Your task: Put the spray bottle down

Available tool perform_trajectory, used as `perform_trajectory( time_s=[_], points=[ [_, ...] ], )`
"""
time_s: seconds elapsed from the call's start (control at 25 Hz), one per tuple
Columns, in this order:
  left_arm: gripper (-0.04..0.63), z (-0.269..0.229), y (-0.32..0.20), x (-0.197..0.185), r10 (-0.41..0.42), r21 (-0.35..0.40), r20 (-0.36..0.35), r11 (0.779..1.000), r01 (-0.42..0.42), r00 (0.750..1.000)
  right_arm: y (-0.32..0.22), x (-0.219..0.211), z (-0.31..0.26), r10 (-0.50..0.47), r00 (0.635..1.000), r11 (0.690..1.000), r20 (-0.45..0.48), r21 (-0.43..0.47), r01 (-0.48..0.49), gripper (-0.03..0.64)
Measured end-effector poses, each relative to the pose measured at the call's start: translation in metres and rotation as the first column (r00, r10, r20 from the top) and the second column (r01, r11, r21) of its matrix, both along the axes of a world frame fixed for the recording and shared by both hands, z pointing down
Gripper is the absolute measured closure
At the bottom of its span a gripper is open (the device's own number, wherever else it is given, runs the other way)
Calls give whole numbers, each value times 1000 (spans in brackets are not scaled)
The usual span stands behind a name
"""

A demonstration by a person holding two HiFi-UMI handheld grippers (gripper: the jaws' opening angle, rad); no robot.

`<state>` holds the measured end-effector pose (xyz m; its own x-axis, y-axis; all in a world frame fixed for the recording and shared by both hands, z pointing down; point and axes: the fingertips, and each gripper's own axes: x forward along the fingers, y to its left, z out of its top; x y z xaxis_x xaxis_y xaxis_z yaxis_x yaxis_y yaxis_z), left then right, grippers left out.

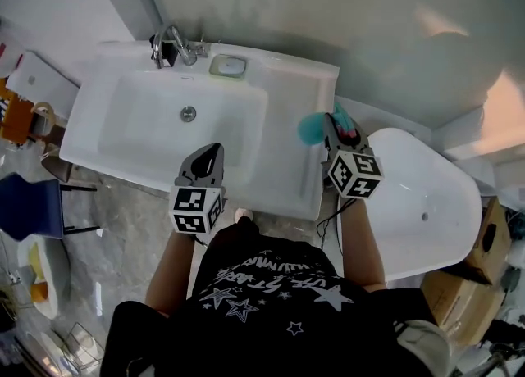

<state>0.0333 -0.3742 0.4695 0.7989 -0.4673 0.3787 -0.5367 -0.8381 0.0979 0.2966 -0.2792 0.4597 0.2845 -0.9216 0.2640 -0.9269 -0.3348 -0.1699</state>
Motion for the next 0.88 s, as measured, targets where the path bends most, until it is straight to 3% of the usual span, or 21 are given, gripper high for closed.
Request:
perform_trajectory(
  time_s=[0.44, 0.88],
  points=[
    [580, 5, -81, 52, 127, -4, -25, 992, -127, 992, -55, 48, 5, 150, 987, 988, -50, -28, -152, 468],
    [580, 17, -119, 89, 167, -30, -46, 985, -168, 985, -99, 82, 28, 187, 977, 977, -104, -88, -196, 468]
  ],
)
